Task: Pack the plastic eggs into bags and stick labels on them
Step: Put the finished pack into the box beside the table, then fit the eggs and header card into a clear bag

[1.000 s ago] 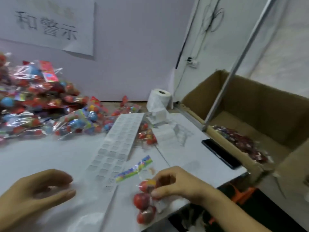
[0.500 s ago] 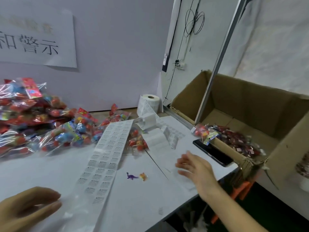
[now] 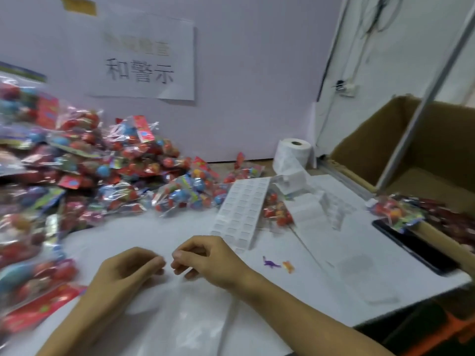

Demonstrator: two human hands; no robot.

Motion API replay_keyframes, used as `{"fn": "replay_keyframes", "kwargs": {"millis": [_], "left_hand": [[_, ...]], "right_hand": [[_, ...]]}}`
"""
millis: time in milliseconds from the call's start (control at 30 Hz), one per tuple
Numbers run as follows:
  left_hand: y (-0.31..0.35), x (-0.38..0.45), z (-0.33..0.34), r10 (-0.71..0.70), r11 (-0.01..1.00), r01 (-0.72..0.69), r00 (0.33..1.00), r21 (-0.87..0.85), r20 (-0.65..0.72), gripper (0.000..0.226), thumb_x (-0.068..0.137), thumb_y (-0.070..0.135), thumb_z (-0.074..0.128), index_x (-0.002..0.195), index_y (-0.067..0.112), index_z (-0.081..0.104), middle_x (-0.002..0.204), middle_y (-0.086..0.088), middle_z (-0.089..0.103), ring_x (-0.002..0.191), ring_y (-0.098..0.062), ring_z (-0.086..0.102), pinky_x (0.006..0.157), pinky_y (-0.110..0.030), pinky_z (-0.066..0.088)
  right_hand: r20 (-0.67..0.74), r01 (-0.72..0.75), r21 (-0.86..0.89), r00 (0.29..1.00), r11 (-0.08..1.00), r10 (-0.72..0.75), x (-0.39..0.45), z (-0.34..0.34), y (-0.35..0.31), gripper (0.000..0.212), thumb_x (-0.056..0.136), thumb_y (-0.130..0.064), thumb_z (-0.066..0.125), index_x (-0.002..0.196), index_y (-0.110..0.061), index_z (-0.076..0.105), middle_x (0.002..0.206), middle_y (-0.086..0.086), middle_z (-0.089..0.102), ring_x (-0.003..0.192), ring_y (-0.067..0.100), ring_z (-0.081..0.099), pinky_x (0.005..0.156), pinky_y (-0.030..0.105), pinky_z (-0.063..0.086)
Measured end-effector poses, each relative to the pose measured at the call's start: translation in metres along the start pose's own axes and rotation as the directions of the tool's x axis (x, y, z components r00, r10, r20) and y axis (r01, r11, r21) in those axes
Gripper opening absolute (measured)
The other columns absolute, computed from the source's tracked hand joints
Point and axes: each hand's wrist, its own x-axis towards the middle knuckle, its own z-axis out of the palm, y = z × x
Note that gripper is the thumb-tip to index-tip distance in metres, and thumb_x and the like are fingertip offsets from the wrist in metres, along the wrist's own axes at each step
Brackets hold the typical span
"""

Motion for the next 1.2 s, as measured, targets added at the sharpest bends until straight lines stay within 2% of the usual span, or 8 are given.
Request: {"fn": "replay_keyframes", "kwargs": {"millis": [167, 300, 500, 600, 700, 867, 1067, 1200], "left_hand": [[-0.009, 0.005, -0.007, -0.062, 0.997, 0.053, 0.98, -0.053, -0.19, 0.018, 0.086, 0.032, 0.073, 0.084, 0.015, 0.074, 0.079, -0.011, 0.077, 0.067, -0.03, 0.074, 0.066, -0.041, 0.062], [-0.008, 0.007, -0.008, -0.038, 0.998, 0.055, 0.939, 0.04, -0.341, 0.01, 0.094, 0.013, 0.072, 0.086, 0.008, 0.069, 0.074, -0.005, 0.075, 0.066, -0.024, 0.074, 0.06, -0.029, 0.059], [-0.002, -0.001, -0.001, 0.181, 0.935, -0.076, 0.942, 0.346, -0.281, 0.006, 0.092, 0.013, 0.072, 0.09, 0.008, 0.069, 0.089, -0.002, 0.073, 0.084, -0.015, 0.07, 0.076, -0.031, 0.057], [0.001, -0.002, -0.005, 0.384, 0.808, -0.095, 0.833, 0.582, -0.397, 0.01, 0.088, 0.019, 0.072, 0.09, 0.01, 0.068, 0.095, -0.001, 0.067, 0.098, -0.019, 0.057, 0.088, -0.03, 0.046], [0.0, 0.0, -0.018, 0.42, 0.713, 0.137, 0.702, 0.688, -0.575, 0.017, 0.082, 0.023, 0.069, 0.095, 0.012, 0.071, 0.108, -0.005, 0.066, 0.119, -0.031, 0.052, 0.102, -0.048, 0.037], [-0.012, -0.002, -0.03, 0.031, 0.502, 0.412, 0.87, 0.76, -0.492, 0.047, 0.094, 0.036, 0.055, 0.14, 0.027, 0.053, 0.159, -0.007, 0.034, 0.156, -0.03, 0.001, 0.123, -0.045, -0.014], [-0.011, -0.002, -0.019, 0.151, 0.62, 0.161, 0.936, 0.768, -0.318, 0.035, 0.098, 0.01, 0.054, 0.132, 0.016, 0.06, 0.157, -0.002, 0.039, 0.156, -0.025, 0.007, 0.126, -0.042, 0.01], [-0.004, -0.003, -0.012, 0.289, 0.738, 0.009, 0.899, 0.674, -0.328, 0.04, 0.092, -0.009, 0.055, 0.127, 0.009, 0.064, 0.158, -0.009, 0.031, 0.152, -0.023, 0.015, 0.117, -0.016, 0.02]], "right_hand": [[0.054, -0.005, 0.025, 0.999, 1.0, 0.004, 0.038, 0.04, -0.009, 0.008, 0.096, -0.02, 0.067, 0.092, -0.014, 0.07, 0.085, 0.006, 0.074, 0.077, 0.017, 0.072, 0.072, 0.039, 0.062], [0.048, -0.073, 0.142, 0.997, 0.987, 0.066, 0.059, 0.056, -0.009, 0.016, 0.096, -0.016, 0.066, 0.081, -0.012, 0.068, 0.066, 0.0, 0.069, 0.063, 0.018, 0.069, 0.057, 0.03, 0.058], [-0.023, 0.054, 0.153, 0.998, 0.987, -0.051, 0.054, 0.052, 0.013, 0.018, 0.096, -0.01, 0.065, 0.08, -0.004, 0.07, 0.069, 0.008, 0.068, 0.067, 0.021, 0.066, 0.063, 0.033, 0.058], [-0.025, 0.045, 0.181, 0.999, 0.983, -0.041, 0.053, 0.052, 0.012, 0.016, 0.096, -0.01, 0.065, 0.083, -0.004, 0.072, 0.071, 0.007, 0.07, 0.067, 0.017, 0.067, 0.062, 0.027, 0.057], [-0.032, 0.025, 0.188, 0.999, 0.982, -0.019, 0.053, 0.054, 0.011, 0.015, 0.095, -0.009, 0.066, 0.082, -0.003, 0.071, 0.071, 0.007, 0.071, 0.065, 0.017, 0.066, 0.058, 0.027, 0.056], [-0.03, 0.018, 0.183, 0.999, 0.983, -0.013, 0.05, 0.054, 0.008, 0.016, 0.096, -0.01, 0.065, 0.083, -0.002, 0.07, 0.072, 0.006, 0.071, 0.066, 0.017, 0.066, 0.058, 0.028, 0.055], [-0.065, -0.005, 0.229, 0.998, 0.974, 0.02, 0.051, 0.054, 0.007, 0.014, 0.095, -0.009, 0.065, 0.085, 0.0, 0.07, 0.07, 0.006, 0.07, 0.064, 0.015, 0.065, 0.058, 0.025, 0.055], [-0.125, -0.013, 0.297, 0.991, 0.955, 0.052, 0.052, 0.053, 0.006, 0.01, 0.095, -0.007, 0.065, 0.088, -0.003, 0.07, 0.072, 0.005, 0.07, 0.067, 0.014, 0.067, 0.056, 0.024, 0.054]]}}
